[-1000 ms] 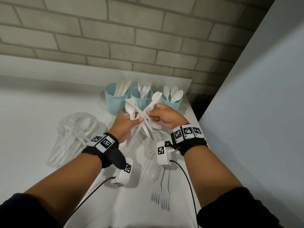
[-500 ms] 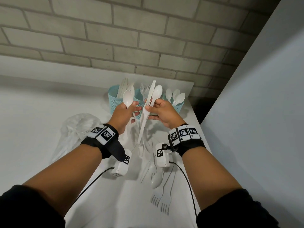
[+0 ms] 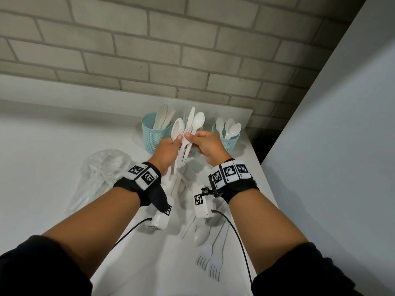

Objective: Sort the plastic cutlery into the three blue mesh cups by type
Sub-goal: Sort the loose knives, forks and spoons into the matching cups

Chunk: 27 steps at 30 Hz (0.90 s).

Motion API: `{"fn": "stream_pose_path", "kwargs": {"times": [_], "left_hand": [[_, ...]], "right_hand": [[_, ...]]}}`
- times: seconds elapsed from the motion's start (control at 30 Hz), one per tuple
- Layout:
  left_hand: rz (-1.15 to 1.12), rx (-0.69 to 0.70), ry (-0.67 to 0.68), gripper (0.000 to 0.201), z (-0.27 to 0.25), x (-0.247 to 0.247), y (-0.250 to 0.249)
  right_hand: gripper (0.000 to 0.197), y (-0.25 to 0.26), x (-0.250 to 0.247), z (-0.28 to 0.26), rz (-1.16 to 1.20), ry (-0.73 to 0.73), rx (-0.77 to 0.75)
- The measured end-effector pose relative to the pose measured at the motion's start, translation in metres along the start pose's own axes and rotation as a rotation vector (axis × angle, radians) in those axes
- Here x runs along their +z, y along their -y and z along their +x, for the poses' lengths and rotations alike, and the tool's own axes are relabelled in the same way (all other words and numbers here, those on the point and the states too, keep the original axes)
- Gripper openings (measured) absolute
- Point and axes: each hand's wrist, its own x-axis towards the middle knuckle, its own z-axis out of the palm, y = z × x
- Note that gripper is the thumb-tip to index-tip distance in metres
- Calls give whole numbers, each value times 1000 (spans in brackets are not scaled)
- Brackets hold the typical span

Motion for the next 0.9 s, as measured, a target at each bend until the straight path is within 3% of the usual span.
{"fn": "stream_pose_path", "kwargs": {"times": [0.27, 0.37, 0.6, 0.77, 0.83, 0.9], "left_hand": [[-77, -27, 51, 33, -2, 7, 6], [-81, -44, 50, 31, -1, 10, 6], [-46, -78, 90, 28, 1, 16, 7], [-60, -168, 130, 26, -1, 14, 8], [-48, -176, 135, 28, -1, 13, 9], [-10, -173, 130, 30, -1, 12, 10]], "right_hand": [[20, -2, -6, 0, -24, -23, 25], [15, 0, -8, 0, -14, -36, 32], [16, 8, -21, 6, 228, -55, 37], [9, 14, -35, 12, 484, -282, -2], [5, 17, -41, 13, 610, -303, -25], [17, 17, -45, 13, 610, -293, -39]]}}
